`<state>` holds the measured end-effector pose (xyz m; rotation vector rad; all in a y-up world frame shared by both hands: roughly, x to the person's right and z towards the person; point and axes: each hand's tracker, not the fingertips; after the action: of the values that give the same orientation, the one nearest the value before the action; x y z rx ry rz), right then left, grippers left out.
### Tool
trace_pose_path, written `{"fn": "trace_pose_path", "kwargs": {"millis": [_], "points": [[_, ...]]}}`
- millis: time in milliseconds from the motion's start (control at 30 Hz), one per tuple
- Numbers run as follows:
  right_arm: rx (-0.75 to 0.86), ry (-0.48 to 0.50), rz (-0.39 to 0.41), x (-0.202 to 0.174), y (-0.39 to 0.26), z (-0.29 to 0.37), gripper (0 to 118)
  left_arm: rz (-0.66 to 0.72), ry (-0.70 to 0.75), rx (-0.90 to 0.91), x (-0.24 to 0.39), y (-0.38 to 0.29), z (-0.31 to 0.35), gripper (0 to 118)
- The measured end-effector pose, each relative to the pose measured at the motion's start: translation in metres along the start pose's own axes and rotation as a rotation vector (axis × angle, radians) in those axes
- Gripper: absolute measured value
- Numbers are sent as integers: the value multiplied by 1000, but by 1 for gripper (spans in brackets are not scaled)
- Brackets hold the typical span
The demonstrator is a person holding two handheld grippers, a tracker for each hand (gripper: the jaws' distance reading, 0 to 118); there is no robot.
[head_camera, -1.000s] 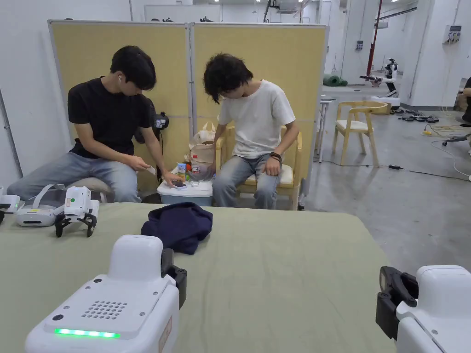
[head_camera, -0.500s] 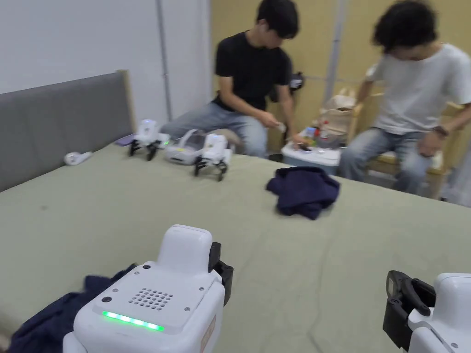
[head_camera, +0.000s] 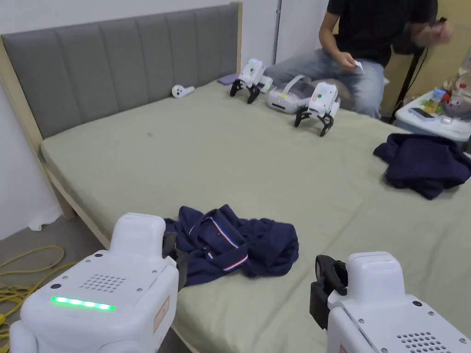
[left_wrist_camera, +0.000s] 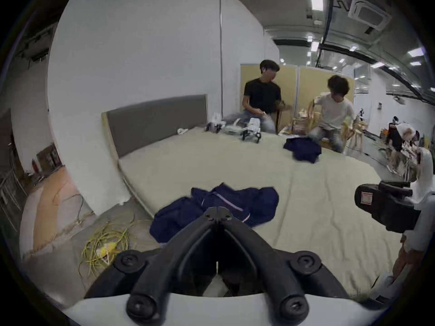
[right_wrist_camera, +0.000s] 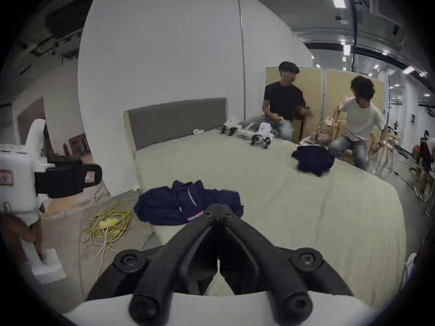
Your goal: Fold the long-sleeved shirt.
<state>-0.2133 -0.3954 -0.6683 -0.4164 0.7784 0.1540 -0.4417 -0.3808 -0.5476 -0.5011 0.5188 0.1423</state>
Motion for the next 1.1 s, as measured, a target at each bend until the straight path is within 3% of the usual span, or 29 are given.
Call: {"fn": "trace_pose_path", "kwargs": {"millis": [167, 200, 233, 267, 367, 400, 567, 700, 733, 767, 800, 833, 1100], "points": [[-134, -3, -20, 6, -26, -28, 1, 47, -50, -132, 11, -33, -72, 0], [-151, -9, -17, 7, -31, -35, 1, 62, -75, -159, 14, -36, -91, 6], [-168, -9, -22, 9, -34, -42, 1, 61, -106, -186, 13, -38, -110, 22], [-188, -7, -30, 10, -37, -48, 1, 57, -125, -202, 14, -37, -128, 61], [-220, -10, -49, 15, -42, -65, 1, 85, -146, -232, 20, -26, -190, 92], [-230, -10, -48, 16, -44, -70, 1, 84, -140, -227, 22, -21, -208, 108], [-279, -9, -59, 26, -50, -89, 1, 28, -90, -270, 38, -13, -298, 102], [-305, -18, -55, 34, -54, -97, 1, 42, -80, -500, 45, -38, -355, 100], [-311, -21, -60, 36, -56, -98, 1, 42, -60, -519, 47, -42, -358, 93], [-314, -23, -65, 39, -56, -98, 1, 19, -40, -502, 49, -42, -358, 74], [-314, -28, -69, 41, -57, -96, 1, -31, 9, -453, 53, -40, -351, 52], [-311, -33, -72, 43, -58, -94, 1, -38, 7, -423, 54, -37, -345, 21], [-256, -86, -110, 65, -50, -57, 1, 80, -93, -344, 62, 0, -286, 16]]}}
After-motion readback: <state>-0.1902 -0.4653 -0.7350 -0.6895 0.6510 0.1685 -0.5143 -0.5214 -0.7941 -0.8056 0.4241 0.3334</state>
